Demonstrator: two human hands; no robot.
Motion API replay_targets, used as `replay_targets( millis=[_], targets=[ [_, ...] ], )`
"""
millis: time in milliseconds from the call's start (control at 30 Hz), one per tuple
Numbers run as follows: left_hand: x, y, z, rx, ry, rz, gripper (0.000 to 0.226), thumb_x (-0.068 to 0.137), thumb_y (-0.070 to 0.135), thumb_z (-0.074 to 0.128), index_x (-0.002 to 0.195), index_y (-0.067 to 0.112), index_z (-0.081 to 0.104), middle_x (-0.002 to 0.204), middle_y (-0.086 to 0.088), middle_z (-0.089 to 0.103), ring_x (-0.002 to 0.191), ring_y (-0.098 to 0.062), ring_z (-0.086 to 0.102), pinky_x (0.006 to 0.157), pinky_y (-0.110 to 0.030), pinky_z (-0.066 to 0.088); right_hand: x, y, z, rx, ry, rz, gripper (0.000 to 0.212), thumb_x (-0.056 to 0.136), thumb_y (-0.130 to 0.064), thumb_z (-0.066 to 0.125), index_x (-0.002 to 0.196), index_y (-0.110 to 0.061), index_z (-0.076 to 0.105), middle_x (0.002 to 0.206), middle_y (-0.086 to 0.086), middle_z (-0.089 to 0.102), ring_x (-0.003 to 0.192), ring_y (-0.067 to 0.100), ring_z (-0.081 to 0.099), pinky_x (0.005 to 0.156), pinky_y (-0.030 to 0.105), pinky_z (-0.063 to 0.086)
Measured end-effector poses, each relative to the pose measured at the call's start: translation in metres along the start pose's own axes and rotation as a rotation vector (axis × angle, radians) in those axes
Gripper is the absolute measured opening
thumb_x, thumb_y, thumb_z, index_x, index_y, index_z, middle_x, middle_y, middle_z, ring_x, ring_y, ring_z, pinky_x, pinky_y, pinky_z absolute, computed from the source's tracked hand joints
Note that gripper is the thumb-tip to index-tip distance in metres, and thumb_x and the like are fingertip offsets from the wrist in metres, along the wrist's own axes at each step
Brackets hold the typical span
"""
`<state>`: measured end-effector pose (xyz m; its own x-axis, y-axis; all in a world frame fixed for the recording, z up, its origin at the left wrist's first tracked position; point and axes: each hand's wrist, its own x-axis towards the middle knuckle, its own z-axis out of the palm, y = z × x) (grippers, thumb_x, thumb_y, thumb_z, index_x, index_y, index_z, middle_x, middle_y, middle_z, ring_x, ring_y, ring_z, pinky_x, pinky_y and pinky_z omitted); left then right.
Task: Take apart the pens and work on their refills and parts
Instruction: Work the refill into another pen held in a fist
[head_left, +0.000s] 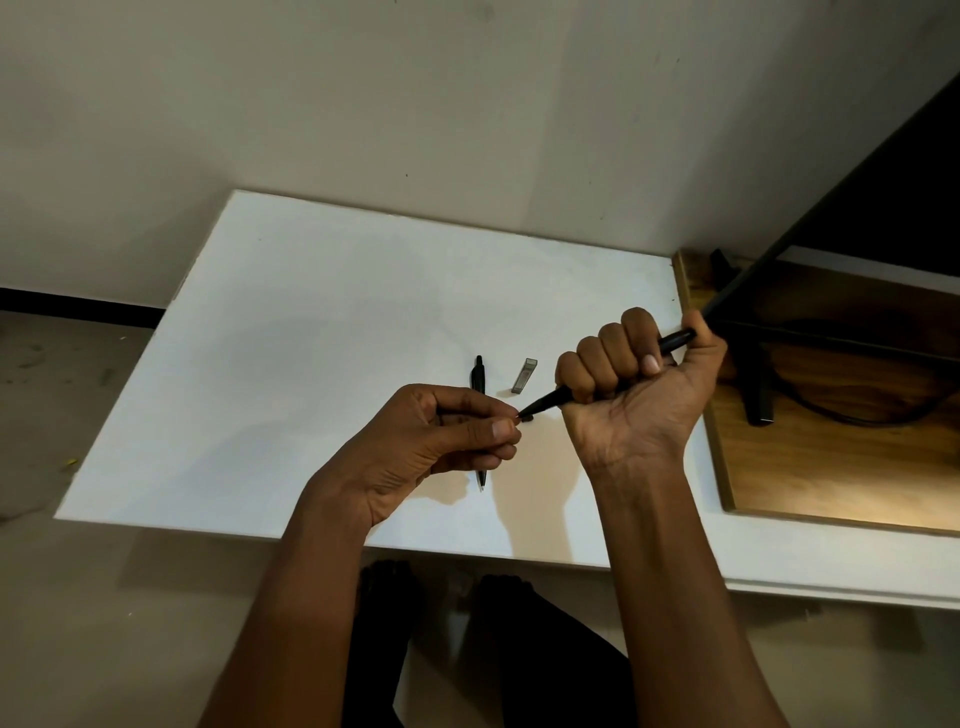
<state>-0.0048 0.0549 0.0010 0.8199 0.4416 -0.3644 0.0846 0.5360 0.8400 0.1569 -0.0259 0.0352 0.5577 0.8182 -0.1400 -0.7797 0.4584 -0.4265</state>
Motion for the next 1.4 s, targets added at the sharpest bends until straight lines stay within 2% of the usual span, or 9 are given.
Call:
replay_targets(
  millis=[633,1133,1267,1400],
  targets=[
    [0.0006,-0.0001,0.0001,0.009,-0.006,0.006,0.033,0.066,0.029,0.087,0.095,0.013,0.081,0.092,-0.012,0.079,0.086,-0.02,0.077,0.074,-0.022,0.059,0.0006,0.0008,0.0002,0.02,0.007,0.007,0.061,0.097,-0.053,0.03,0.047,-0.018,0.034,0.047,-0.006,0.013,0.041,0.011,0.009,0.041,0.023,0.014],
    [0.0001,-0.0003,0.0,0.016,-0.01,0.005,0.031,0.067,0.029,0.086,0.094,0.014,0.082,0.09,-0.011,0.079,0.085,-0.019,0.077,0.074,-0.022,0.059,0.0004,0.0012,-0.0011,0.019,0.02,-0.001,0.06,0.096,-0.054,0.033,0.048,-0.018,0.035,0.047,-0.005,0.015,0.041,0.01,0.011,0.041,0.022,0.016],
    [0.0001,0.0,0.0005,0.012,-0.008,0.004,0.033,0.066,0.03,0.087,0.094,0.014,0.082,0.091,-0.011,0.079,0.084,-0.019,0.077,0.073,-0.021,0.059,0.0003,0.0014,-0.0007,0.003,0.026,-0.004,0.056,0.092,-0.051,0.039,0.047,-0.018,0.035,0.046,-0.006,0.015,0.04,0.01,0.011,0.04,0.022,0.016],
    [0.0001,-0.0004,0.0007,0.004,-0.011,0.003,0.032,0.065,0.03,0.088,0.093,0.015,0.082,0.091,-0.012,0.079,0.084,-0.02,0.077,0.073,-0.022,0.059,0.0001,0.001,-0.0002,0.003,0.021,0.006,0.058,0.095,-0.052,0.034,0.048,-0.018,0.034,0.047,-0.006,0.014,0.041,0.01,0.01,0.041,0.022,0.016]
  ],
)
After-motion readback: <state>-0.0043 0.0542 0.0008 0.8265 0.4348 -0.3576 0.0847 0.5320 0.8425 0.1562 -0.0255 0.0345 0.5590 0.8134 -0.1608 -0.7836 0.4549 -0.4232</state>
